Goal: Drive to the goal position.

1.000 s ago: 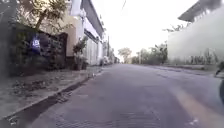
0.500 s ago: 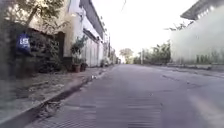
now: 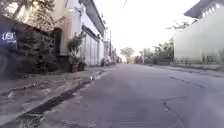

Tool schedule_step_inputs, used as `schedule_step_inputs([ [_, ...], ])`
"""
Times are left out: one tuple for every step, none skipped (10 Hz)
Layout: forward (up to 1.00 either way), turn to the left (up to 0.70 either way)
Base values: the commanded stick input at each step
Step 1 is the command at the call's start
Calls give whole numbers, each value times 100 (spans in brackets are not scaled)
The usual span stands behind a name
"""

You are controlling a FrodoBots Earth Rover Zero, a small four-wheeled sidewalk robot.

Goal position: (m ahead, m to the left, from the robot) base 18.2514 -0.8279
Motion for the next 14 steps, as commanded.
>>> schedule_step_inputs([
  [100,-7],
  [100,0],
  [100,0],
  [100,0],
  [100,0],
  [100,0],
  [100,0],
  [100,0],
  [100,0],
  [100,0],
  [100,0],
  [100,0],
  [100,0],
  [100,0],
])
